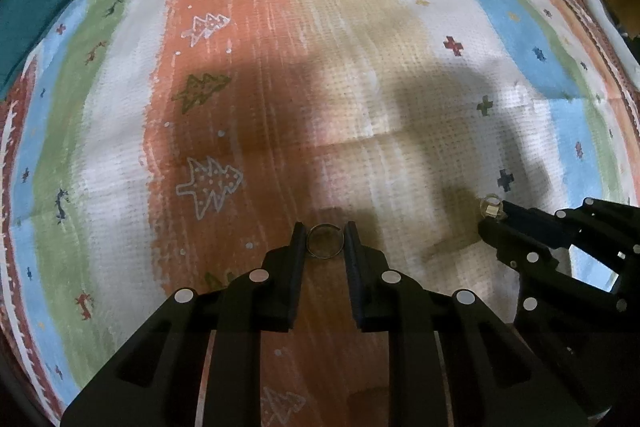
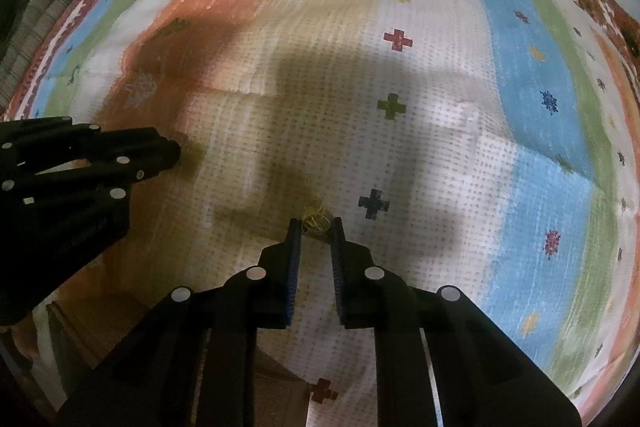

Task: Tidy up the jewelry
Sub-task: 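Grasp a gold ring with the left tool while the right tool grasps a gold earring, then carry the gold ring with the left tool while the right tool carries the earring over the tin, then lower both small pieces into the silver tin and open both tools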

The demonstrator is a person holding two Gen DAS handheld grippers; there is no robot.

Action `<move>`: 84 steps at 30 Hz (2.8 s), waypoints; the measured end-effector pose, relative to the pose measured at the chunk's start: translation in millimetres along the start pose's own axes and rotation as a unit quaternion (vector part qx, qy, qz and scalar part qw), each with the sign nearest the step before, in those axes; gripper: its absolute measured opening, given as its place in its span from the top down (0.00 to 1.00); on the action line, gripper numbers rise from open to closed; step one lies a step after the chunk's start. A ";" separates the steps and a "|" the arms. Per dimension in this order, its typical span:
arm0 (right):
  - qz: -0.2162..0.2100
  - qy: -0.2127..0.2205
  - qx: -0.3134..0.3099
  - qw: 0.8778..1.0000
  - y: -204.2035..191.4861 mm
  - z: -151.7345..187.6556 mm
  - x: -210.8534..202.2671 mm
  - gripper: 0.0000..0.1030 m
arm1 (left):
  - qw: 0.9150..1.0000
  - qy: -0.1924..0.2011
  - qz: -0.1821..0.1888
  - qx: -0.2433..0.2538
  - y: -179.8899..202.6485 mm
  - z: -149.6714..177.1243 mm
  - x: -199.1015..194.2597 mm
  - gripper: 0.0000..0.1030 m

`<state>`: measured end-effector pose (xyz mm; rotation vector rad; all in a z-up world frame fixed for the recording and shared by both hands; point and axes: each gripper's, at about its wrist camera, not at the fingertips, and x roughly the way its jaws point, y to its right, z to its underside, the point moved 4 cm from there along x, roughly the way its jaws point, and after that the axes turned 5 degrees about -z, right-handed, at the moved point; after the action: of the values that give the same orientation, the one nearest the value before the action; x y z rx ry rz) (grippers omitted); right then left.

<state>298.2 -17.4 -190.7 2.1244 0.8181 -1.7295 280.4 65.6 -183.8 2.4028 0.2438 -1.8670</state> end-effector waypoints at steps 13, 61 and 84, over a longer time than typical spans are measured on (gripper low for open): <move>0.004 0.031 0.013 0.999 7.2 21.1 -40.0 0.85 | 1.000 0.025 0.011 -0.006 -1.9 18.1 -35.7 0.82; 0.001 0.100 0.010 0.995 -15.4 74.5 -116.5 0.85 | 0.994 0.104 0.021 -0.011 19.9 77.4 -124.8 0.82; -0.019 0.114 -0.015 0.993 -39.3 114.9 -138.1 0.85 | 0.988 0.149 0.040 -0.016 25.2 121.9 -165.3 0.82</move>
<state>166.3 -83.1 -80.7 2.3292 0.9425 -1.4996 128.8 8.6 -54.8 2.6206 0.1911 -1.4547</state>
